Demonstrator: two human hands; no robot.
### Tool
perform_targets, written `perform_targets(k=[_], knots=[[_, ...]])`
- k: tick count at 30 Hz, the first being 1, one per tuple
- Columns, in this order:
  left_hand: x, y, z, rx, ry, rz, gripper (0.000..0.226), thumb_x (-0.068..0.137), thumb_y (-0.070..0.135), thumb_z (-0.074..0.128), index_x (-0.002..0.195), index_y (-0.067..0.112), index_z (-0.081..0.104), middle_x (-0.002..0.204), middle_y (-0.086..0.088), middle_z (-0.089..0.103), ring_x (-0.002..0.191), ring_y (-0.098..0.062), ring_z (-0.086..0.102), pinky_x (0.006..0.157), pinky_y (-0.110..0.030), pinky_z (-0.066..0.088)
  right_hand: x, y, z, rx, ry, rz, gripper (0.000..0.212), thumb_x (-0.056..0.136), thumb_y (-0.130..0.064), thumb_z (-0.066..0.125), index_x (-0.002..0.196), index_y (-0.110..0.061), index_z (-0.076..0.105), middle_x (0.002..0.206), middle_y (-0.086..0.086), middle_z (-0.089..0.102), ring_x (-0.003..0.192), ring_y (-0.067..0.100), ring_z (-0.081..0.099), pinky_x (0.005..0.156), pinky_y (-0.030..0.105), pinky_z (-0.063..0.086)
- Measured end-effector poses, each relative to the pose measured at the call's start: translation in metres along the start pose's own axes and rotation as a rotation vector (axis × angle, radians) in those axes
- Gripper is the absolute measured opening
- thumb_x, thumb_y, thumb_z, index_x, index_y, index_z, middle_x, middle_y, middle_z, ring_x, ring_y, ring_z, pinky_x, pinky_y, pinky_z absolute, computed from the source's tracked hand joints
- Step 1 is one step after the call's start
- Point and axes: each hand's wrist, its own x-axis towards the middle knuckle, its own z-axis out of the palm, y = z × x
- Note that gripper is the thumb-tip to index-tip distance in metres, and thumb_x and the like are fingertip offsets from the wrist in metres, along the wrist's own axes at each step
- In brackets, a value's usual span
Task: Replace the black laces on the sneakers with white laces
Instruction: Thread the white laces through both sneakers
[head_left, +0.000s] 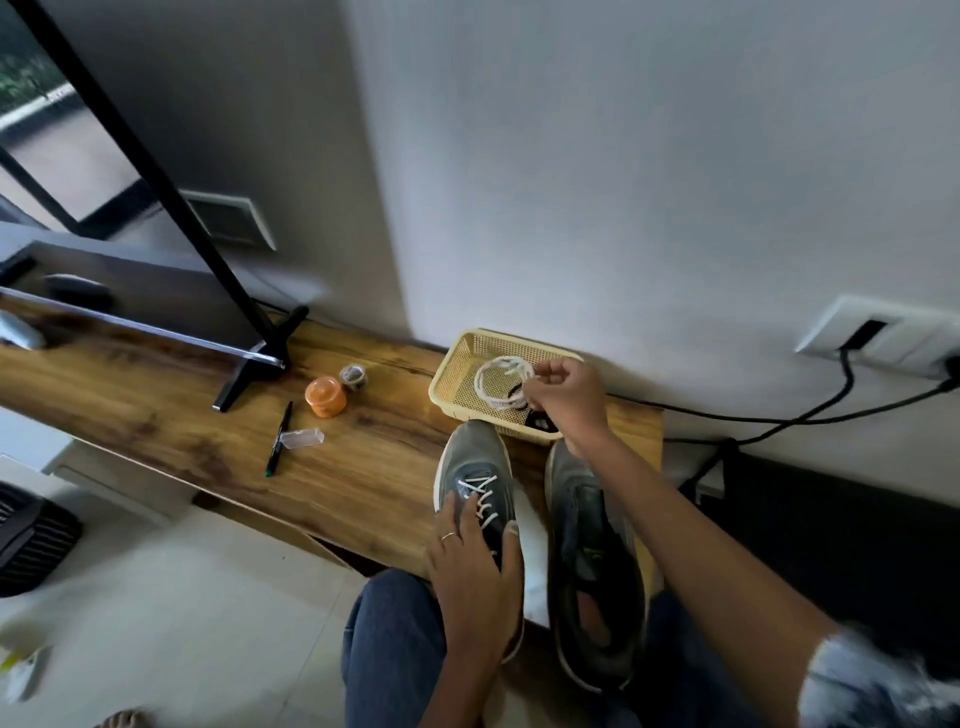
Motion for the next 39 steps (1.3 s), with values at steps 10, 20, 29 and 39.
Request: perform_targets(k=[10,20,29,39], knots=[[-0.038,0.081,-0.052,-1.127,-0.269,-0.397,0.03,0.102,0.03,0.04,0.109,0.013,0.064,0.099,-0.006,0.072,0.09,-0.016,0.069,0.071,-0.022,0.054,-0.135,0.014,-0.064,0.201,-0.065,0.023,0.012,0.077,0.003,0.07,0.084,-0.005,0.067,0.07,0.007,0.066,0.063,0.013,0.062,0.061,0.028,0.055],[-0.074,0.083,-0.059,-1.084,-0.331,-0.319,0.031,0.104,0.017,0.034,0.109,0.009,0.064,0.096,-0.005,0.073,0.084,-0.008,0.07,0.062,-0.019,0.053,-0.185,0.025,-0.094,0.157,-0.259,0.108,0.036,0.085,-0.002,0.055,0.114,-0.021,0.065,0.089,0.009,0.067,0.072,0.014,0.062,0.063,0.028,0.052],[-0.069,0.084,-0.059,-1.113,-0.412,-0.356,0.031,0.103,0.019,0.034,0.102,0.009,0.064,0.086,-0.004,0.073,0.078,-0.014,0.069,0.069,-0.026,0.054,-0.184,0.029,-0.109,0.171,-0.319,0.167,0.006,0.091,-0.019,0.061,0.09,-0.013,0.064,0.079,0.002,0.062,0.065,0.005,0.059,0.056,0.022,0.046],[-0.058,0.085,-0.051,-1.409,-0.376,-0.588,0.027,0.101,0.017,0.039,0.091,0.007,0.062,0.076,-0.005,0.064,0.062,-0.011,0.066,0.063,-0.024,0.055,-0.181,0.034,-0.119,0.201,-0.435,0.258,0.029,0.095,-0.026,0.055,0.111,-0.001,0.059,0.092,0.007,0.062,0.068,0.012,0.059,0.051,0.019,0.046]])
